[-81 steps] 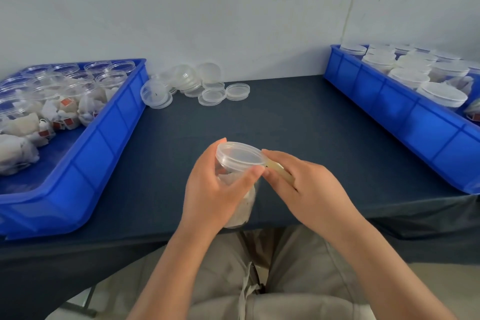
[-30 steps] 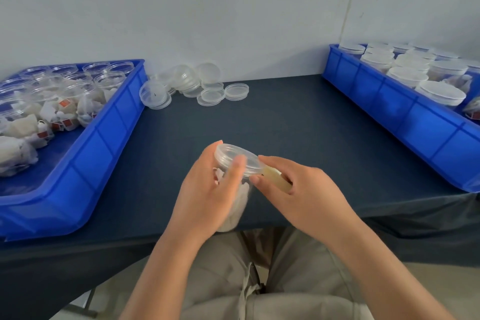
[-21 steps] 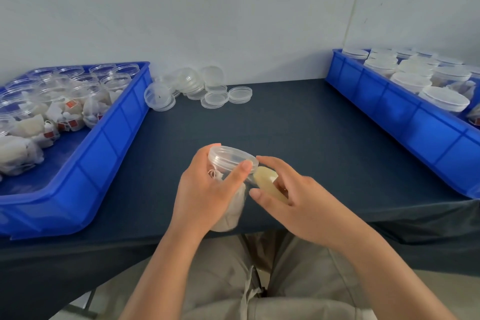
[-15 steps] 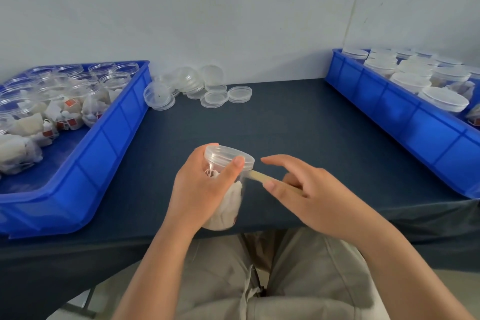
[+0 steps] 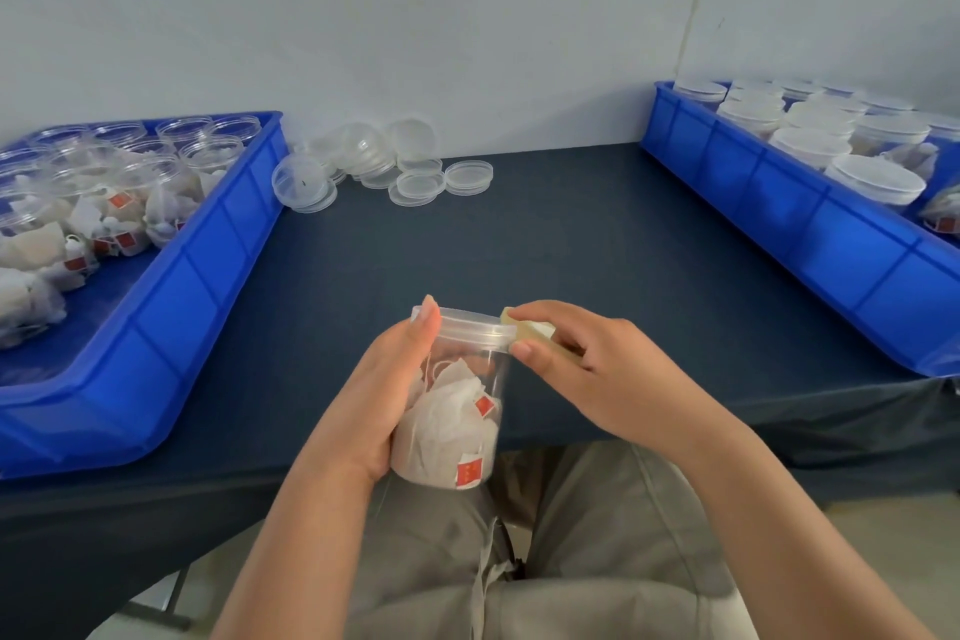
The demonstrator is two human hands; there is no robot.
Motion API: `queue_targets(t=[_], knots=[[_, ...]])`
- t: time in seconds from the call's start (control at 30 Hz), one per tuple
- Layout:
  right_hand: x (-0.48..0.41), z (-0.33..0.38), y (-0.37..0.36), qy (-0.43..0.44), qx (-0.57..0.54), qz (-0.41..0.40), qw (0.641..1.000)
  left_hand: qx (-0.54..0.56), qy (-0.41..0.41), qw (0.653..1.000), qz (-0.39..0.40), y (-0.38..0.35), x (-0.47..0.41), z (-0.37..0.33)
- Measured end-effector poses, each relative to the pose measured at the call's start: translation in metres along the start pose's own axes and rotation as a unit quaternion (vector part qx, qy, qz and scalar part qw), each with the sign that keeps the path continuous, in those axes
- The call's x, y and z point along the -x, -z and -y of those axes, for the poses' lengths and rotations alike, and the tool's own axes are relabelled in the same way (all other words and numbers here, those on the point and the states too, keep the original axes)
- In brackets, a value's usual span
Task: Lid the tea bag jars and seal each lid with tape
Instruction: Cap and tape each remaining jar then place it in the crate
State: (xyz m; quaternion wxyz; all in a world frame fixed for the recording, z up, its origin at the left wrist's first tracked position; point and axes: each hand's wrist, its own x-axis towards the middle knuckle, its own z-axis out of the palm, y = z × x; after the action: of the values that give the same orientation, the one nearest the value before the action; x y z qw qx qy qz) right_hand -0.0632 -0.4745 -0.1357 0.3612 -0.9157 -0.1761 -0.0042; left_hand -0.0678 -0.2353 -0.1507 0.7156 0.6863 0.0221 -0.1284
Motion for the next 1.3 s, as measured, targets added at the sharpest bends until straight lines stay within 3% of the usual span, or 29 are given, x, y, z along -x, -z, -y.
queue_targets(t=[0.2,0.37,0.57,0.83,1.0,1.2,1.3], knots=[[0.004,0.004,0.002,0.021,0.014,0.016,1.000,-0.054,-0.067,0.996,0.011,0.005,-0.004,0.004],[0.005,0.008,0.001,0.001,0.041,-0.019,0.999,-0.166,-0.188,0.957,-0.147,-0.007,-0.001,-0.003],[0.014,0.023,-0.010,0.022,0.110,-0.073,0.991,-0.287,-0.182,0.923,-0.180,-0.024,0.006,-0.005],[0.011,0.010,-0.010,0.021,-0.033,0.033,0.999,-0.182,-0.197,0.935,-0.234,-0.009,-0.002,-0.010],[0.009,0.008,-0.005,0.021,-0.021,0.023,0.999,-0.186,-0.210,0.937,-0.205,-0.004,-0.003,-0.008],[0.005,-0.003,0.013,0.000,0.044,0.000,0.999,-0.157,-0.186,0.963,-0.113,0.005,-0.001,-0.007],[0.003,-0.004,0.012,-0.014,0.013,0.006,1.000,-0.112,-0.173,0.975,-0.082,0.006,-0.002,-0.004]])
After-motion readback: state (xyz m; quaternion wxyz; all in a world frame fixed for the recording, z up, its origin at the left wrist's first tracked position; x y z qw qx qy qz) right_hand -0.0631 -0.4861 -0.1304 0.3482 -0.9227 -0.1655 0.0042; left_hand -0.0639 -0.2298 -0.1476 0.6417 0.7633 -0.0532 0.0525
